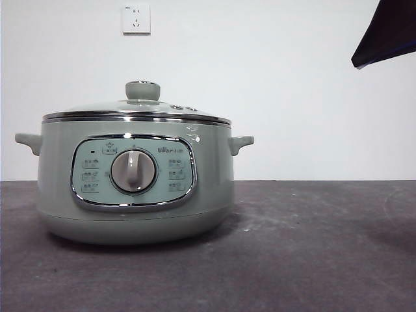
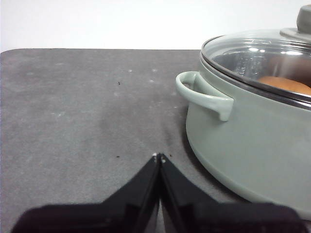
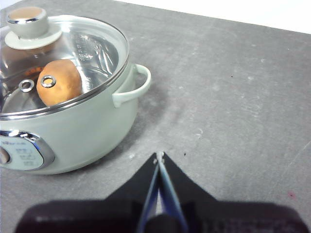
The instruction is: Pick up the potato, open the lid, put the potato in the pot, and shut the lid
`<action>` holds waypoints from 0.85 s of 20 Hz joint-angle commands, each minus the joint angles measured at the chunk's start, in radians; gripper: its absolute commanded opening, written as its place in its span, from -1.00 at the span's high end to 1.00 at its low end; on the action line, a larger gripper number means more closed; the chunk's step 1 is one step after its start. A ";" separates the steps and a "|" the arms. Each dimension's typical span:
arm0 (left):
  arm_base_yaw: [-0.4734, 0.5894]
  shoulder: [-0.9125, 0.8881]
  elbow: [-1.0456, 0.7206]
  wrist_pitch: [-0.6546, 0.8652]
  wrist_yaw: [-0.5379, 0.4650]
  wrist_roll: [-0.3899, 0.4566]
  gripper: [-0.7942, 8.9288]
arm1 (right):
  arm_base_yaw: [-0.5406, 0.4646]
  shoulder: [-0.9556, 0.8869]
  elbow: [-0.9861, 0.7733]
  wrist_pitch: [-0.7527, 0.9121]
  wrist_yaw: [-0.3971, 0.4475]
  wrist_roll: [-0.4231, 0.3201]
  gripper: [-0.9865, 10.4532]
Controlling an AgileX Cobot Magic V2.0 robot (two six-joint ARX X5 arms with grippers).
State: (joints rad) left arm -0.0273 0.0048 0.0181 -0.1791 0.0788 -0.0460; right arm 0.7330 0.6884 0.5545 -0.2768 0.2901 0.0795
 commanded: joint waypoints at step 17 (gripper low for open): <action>0.002 -0.003 -0.014 -0.001 0.001 -0.007 0.84 | -0.058 -0.184 -0.063 -0.045 0.022 -0.070 0.83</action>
State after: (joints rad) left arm -0.0273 0.0048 0.0181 -0.1787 0.0788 -0.0460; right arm 0.6800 0.5079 0.5144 -0.3180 0.3126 0.0265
